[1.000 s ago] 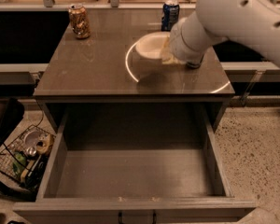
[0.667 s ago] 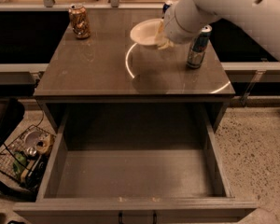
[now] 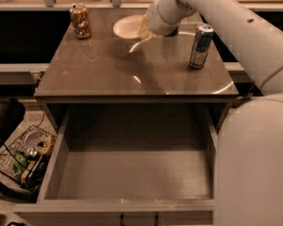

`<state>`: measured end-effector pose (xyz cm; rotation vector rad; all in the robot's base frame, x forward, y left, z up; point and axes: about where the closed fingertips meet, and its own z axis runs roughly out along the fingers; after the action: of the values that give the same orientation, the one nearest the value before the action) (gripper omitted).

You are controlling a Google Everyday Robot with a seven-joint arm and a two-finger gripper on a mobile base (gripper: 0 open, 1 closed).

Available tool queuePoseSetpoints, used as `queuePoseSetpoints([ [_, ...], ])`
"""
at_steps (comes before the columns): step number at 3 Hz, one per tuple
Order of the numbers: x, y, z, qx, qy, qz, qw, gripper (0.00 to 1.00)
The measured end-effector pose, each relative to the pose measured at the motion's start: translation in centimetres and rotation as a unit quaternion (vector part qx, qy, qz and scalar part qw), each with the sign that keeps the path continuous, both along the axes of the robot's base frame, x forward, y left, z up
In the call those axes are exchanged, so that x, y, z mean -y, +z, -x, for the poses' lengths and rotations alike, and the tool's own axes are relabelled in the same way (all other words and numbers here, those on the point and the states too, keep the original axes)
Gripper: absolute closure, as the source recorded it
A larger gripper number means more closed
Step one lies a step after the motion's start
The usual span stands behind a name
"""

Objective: Move paper bowl near orange can

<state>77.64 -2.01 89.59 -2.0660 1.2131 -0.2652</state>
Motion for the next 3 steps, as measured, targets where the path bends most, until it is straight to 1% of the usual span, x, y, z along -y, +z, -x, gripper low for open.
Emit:
queuePoseSetpoints([
  [1, -2.9, 2.0, -3.7, 0.031, 0.015, -0.040, 0.9986, 1.00],
  [2, -5.0, 3.6, -5.8, 0.052, 0.024, -0.060, 0.9966, 1.00],
  [3, -6.6, 3.5, -6.9, 0.051, 0.029, -0.066, 0.9961, 1.00],
])
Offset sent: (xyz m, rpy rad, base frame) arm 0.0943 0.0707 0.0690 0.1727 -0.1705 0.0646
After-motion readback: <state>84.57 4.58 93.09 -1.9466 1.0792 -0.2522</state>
